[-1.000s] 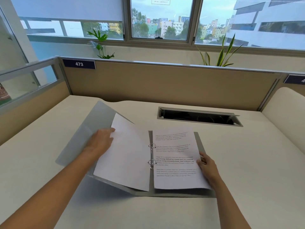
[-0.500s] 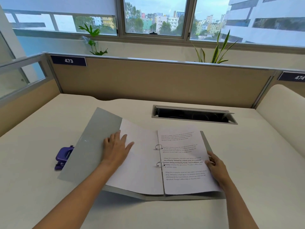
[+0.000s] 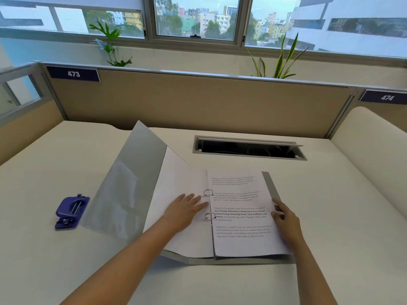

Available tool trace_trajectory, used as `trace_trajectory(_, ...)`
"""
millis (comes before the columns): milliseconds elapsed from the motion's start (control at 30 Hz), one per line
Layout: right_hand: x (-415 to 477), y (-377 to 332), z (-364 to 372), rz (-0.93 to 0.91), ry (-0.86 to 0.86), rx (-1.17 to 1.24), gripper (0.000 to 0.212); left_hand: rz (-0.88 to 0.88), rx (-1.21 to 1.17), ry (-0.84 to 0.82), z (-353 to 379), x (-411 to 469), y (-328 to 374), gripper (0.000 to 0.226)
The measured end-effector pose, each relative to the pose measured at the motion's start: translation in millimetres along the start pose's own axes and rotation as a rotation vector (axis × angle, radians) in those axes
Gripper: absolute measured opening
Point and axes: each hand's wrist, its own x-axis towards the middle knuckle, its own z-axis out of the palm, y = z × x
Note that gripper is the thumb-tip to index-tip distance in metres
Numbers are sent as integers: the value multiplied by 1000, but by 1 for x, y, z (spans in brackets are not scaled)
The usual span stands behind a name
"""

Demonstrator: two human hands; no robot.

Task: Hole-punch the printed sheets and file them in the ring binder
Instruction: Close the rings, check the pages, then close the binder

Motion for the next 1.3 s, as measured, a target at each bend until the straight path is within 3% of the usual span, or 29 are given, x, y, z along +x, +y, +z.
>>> trace_trajectory(467,5,-15,4,-16,86,-29,36,-50,-11,34,17,8,10,57)
trace_trajectory(633,-8,-39,6,-116,148,-41,35,-64,-113,39,14,7,12,60)
trace_trajectory(767,-19,-72,-4,-221,114,-55,41,-106,-523,103,7,10,14,50)
trace_trajectory(933,-28,-114,2,-251,-167,10,48,-168,-1041,173,-12,8,13,40)
trace_trajectory(1100,-35,-114,42,-316,-308,-207,50,-157,-1636,49,-39,8,14,48)
trace_trajectory(1300,-44,-123,62,-245,-350,10,61,-192,-1940,79,-53,11,23,49)
